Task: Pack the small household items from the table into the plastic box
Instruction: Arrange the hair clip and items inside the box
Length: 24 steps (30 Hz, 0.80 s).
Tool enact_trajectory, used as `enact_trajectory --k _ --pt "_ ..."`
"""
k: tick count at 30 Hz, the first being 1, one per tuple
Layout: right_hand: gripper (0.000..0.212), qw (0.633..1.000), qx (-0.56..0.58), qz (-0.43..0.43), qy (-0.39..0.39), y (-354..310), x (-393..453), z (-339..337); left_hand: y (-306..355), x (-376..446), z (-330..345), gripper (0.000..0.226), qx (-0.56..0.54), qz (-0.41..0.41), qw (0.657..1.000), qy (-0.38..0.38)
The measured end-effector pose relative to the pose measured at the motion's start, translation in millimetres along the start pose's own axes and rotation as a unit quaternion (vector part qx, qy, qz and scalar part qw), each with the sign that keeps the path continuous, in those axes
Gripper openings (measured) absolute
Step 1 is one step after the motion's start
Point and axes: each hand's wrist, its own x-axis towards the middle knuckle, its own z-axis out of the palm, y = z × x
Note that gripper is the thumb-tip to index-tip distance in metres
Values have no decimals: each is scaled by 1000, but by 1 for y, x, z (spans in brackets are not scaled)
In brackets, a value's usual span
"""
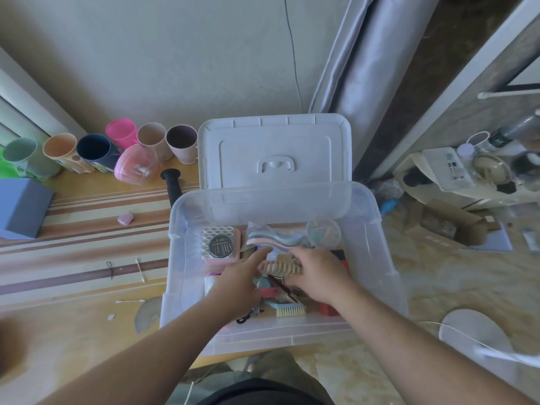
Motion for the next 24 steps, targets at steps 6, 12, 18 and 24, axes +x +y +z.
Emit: enact_trajectory --k 6,12,18,24 --pt "44 989 -134 58 -10 20 23 15 -21 -2 -1 49 -55 -90 994 17" --pt "57 989 -132 65 34 20 24 23 -25 0 -2 19 -100 -119 985 73" --pt "35 990 127 27 -55 -1 8 17 -18 6 1 16 -162 -120 975 93" --pt "16 968 219 47 -110 -18 10 30 -15 4 -3 17 -202 -121 966 111"
